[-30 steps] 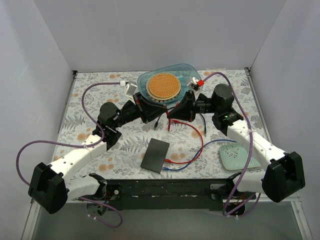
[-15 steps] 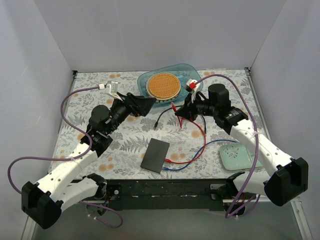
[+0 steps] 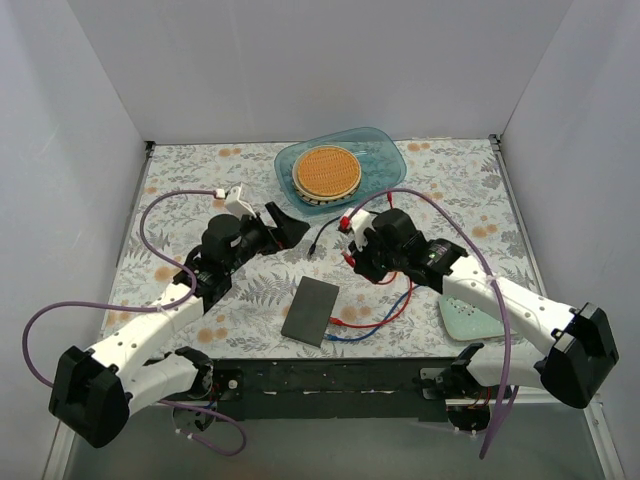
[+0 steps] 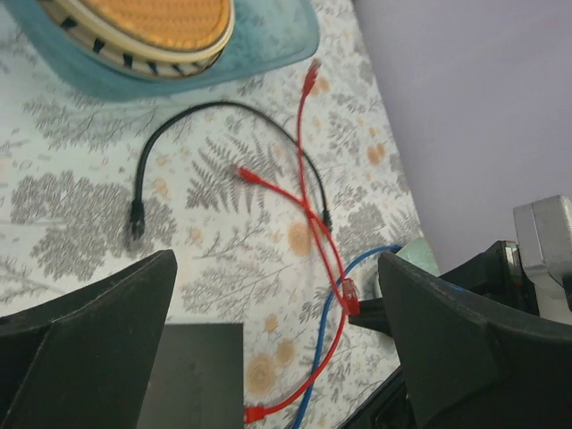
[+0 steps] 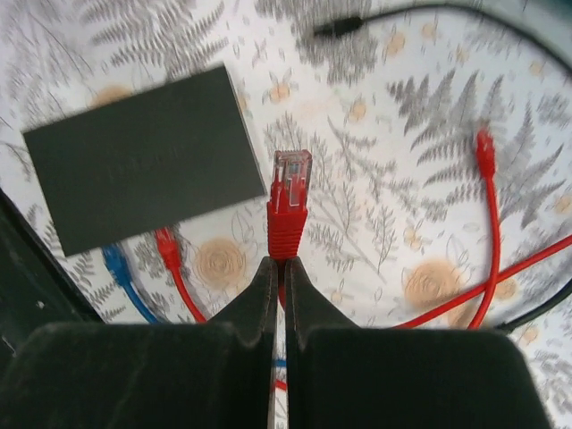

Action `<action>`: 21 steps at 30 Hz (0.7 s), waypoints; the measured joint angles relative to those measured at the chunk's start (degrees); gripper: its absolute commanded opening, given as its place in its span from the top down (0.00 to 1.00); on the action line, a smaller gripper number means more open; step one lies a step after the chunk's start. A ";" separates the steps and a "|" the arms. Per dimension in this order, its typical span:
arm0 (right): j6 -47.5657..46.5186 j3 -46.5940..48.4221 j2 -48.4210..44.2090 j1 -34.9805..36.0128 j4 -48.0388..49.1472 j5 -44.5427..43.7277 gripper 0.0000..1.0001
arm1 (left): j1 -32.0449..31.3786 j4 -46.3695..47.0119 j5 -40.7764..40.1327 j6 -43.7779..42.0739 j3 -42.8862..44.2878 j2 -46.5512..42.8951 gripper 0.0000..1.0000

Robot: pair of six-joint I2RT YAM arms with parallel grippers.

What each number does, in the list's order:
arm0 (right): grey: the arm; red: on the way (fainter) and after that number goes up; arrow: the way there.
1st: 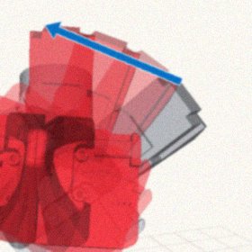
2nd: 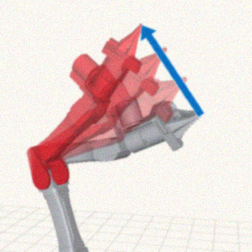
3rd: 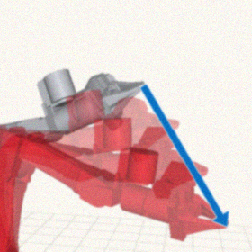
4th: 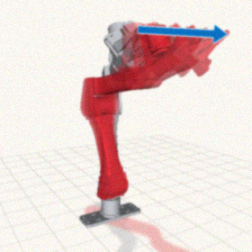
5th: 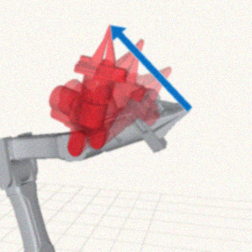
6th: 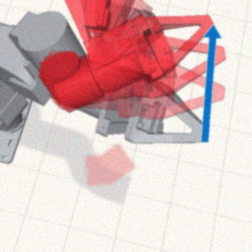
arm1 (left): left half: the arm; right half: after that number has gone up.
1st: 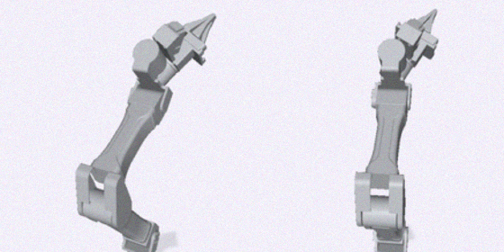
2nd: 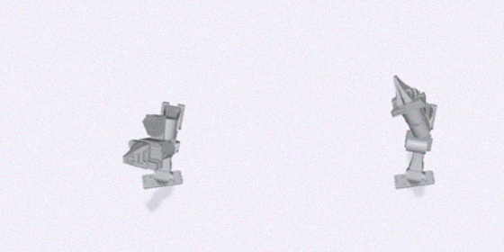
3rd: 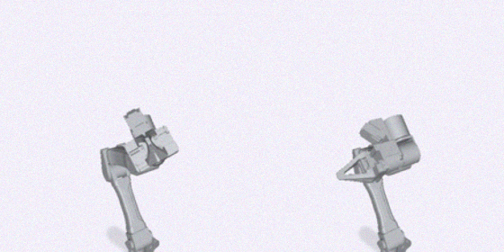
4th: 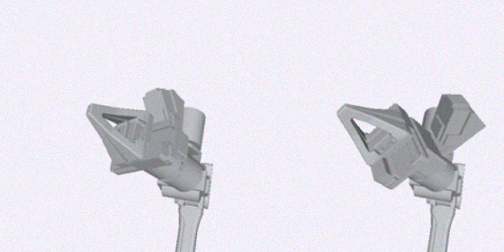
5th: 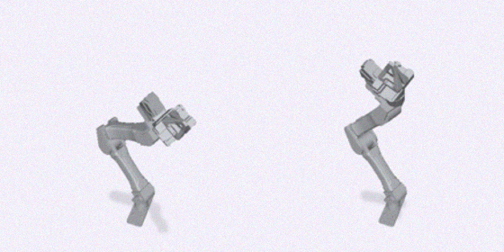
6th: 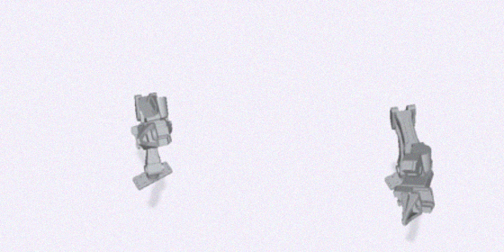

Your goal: Insert the plug into the switch port

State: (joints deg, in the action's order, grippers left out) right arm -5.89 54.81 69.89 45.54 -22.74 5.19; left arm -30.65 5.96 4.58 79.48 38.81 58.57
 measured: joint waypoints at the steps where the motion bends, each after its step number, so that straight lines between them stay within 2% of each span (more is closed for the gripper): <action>1: 0.31 -1.46 0.00 0.28 -0.31 -0.55 0.99 | 0.09 -0.42 0.31 0.44 -0.92 0.15 0.06; 8: 3.06 -8.48 0.02 3.52 -2.91 -2.49 0.99 | 0.17 -2.27 2.78 3.48 -7.48 2.23 0.10; 21: 7.19 -9.62 6.91 12.55 -2.60 -6.12 0.99 | 0.17 -1.09 6.82 6.93 -13.64 6.49 0.11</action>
State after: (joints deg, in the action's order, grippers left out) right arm 1.30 45.19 76.79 58.08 -25.34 -0.93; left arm -30.48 4.86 11.40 86.41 25.17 65.06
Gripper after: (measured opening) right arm 0.032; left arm 0.899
